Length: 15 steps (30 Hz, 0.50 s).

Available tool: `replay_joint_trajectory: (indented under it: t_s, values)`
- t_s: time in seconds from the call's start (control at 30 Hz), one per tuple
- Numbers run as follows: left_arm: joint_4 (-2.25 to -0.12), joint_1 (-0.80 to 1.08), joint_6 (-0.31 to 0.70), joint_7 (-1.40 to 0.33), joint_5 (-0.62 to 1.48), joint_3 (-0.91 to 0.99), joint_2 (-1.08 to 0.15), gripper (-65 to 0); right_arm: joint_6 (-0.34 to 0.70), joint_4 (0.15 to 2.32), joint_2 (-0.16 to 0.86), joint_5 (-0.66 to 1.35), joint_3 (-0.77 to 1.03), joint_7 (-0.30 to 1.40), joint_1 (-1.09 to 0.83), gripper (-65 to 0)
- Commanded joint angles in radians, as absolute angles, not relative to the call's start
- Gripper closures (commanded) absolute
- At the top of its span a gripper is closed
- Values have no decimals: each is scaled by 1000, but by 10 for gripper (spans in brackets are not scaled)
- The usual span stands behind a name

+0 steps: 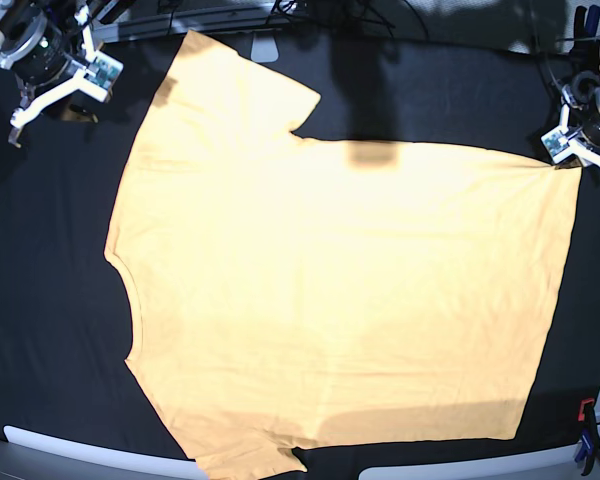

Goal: Layout the t-shirt on the table in an organized manner, then fold the t-shirt properly
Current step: 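Move both grippers down to the shirt's shoulder corners and grasp them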

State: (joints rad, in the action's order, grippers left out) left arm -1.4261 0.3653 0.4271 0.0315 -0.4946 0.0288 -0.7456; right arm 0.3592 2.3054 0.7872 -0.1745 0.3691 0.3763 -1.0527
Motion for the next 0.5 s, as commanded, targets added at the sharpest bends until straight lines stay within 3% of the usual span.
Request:
replay_joint_trajectory:
  t_s: [0.0,0.13,0.27,0.37,0.47]
  values:
    - [-1431,366,429,43,-497,36,-765,0,351,2299,797,-214,378,343,-1058,-196]
    - [-1431,366,427,43,-497,36,-766,0,352,2218,797,-372,376,210,-1034,-196]
    - [-1431,366,427,54,-497,36,-765,0,436,2113,798,-487,317,187,-944,-209]
    - [-1431,366,427,54,-497,36,-766,0,435,2031,798,-579,195,166,-860,-253]
    - [-1431,366,427,54,-497,36,-766,0,410,1973,798,-681,34,170,-771,-254]
